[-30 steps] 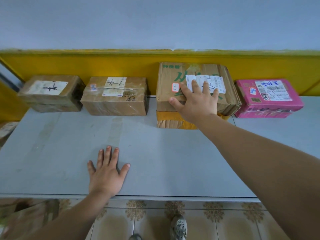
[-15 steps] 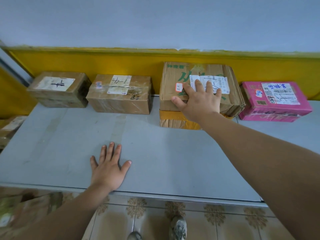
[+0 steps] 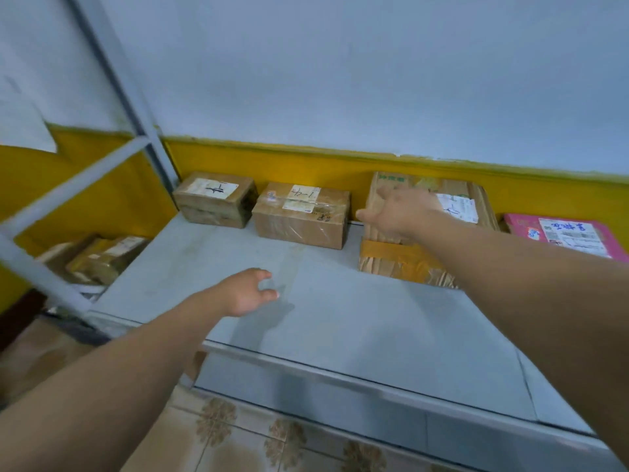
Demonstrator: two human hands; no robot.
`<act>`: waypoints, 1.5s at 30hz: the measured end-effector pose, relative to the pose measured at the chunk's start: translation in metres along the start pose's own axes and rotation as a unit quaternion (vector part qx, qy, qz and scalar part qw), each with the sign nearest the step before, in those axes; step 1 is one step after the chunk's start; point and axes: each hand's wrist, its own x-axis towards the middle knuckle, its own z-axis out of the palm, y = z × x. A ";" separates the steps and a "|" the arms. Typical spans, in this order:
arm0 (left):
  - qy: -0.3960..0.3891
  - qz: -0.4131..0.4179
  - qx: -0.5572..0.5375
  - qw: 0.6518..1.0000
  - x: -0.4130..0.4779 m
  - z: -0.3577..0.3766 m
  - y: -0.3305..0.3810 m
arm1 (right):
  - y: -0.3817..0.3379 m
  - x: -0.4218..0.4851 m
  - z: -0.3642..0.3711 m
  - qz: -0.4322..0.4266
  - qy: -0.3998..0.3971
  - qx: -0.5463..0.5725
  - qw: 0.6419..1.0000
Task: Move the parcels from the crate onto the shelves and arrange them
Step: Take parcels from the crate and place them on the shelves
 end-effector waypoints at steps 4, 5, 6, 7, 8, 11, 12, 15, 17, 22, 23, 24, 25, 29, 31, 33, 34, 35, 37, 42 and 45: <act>0.036 0.011 0.014 0.999 -0.051 -0.031 -0.033 | -0.070 -0.032 -0.017 -0.060 0.012 0.004 0.998; 0.046 0.012 0.014 0.999 -0.066 -0.036 -0.046 | -0.092 -0.042 -0.019 -0.077 0.013 0.008 0.997; 0.056 0.014 0.013 0.998 -0.081 -0.041 -0.060 | -0.114 -0.050 -0.019 -0.095 0.012 0.008 0.995; 0.064 0.014 0.013 0.998 -0.097 -0.045 -0.075 | -0.138 -0.059 -0.019 -0.116 0.013 0.002 0.993; 0.070 0.011 0.015 0.997 -0.115 -0.048 -0.092 | -0.164 -0.067 -0.017 -0.136 0.011 -0.004 0.991; 0.073 -0.016 0.019 0.997 -0.163 -0.052 -0.148 | -0.242 -0.091 -0.007 -0.196 0.001 -0.025 0.980; 0.080 -0.029 0.019 0.996 -0.179 -0.052 -0.168 | -0.269 -0.100 -0.003 -0.215 -0.008 -0.028 0.976; 0.094 -0.058 0.016 0.994 -0.227 -0.049 -0.229 | -0.350 -0.127 0.010 -0.279 -0.031 -0.028 0.960; 0.091 -0.097 0.019 0.991 -0.257 -0.045 -0.266 | -0.403 -0.143 0.019 -0.321 -0.045 -0.033 0.945; 0.082 -0.192 -0.007 0.978 -0.300 -0.033 -0.352 | -0.518 -0.168 0.041 -0.422 -0.068 -0.050 0.903; 0.087 -0.208 -0.019 0.974 -0.304 -0.031 -0.366 | -0.538 -0.170 0.046 -0.437 -0.074 -0.056 0.895; 0.087 -0.222 -0.030 0.971 -0.306 -0.029 -0.381 | -0.557 -0.169 0.051 -0.451 -0.083 -0.063 0.886; 0.088 -0.231 -0.038 0.968 -0.308 -0.027 -0.395 | -0.576 -0.166 0.057 -0.464 -0.092 -0.069 0.878; 0.064 -0.277 -0.066 0.956 -0.295 -0.025 -0.454 | -0.645 -0.142 0.082 -0.500 -0.121 -0.078 0.854; 0.057 -0.306 -0.085 0.947 -0.283 -0.028 -0.483 | -0.675 -0.124 0.094 -0.509 -0.140 -0.076 0.846; 0.047 -0.326 -0.096 0.939 -0.273 -0.031 -0.507 | -0.699 -0.107 0.106 -0.505 -0.163 -0.083 0.843; 0.043 -0.331 -0.100 0.937 -0.269 -0.032 -0.517 | -0.708 -0.098 0.111 -0.501 -0.172 -0.093 0.843; 0.039 -0.335 -0.104 0.935 -0.264 -0.034 -0.530 | -0.720 -0.088 0.116 -0.499 -0.180 -0.103 0.842; 0.033 -0.341 -0.107 0.933 -0.255 -0.038 -0.553 | -0.738 -0.070 0.123 -0.492 -0.192 -0.112 0.842; 0.003 -0.327 -0.118 0.938 -0.225 -0.052 -0.611 | -0.776 -0.038 0.135 -0.461 -0.224 -0.114 0.851; -0.027 -0.309 -0.124 0.943 -0.201 -0.056 -0.655 | -0.800 -0.020 0.145 -0.440 -0.245 -0.101 0.858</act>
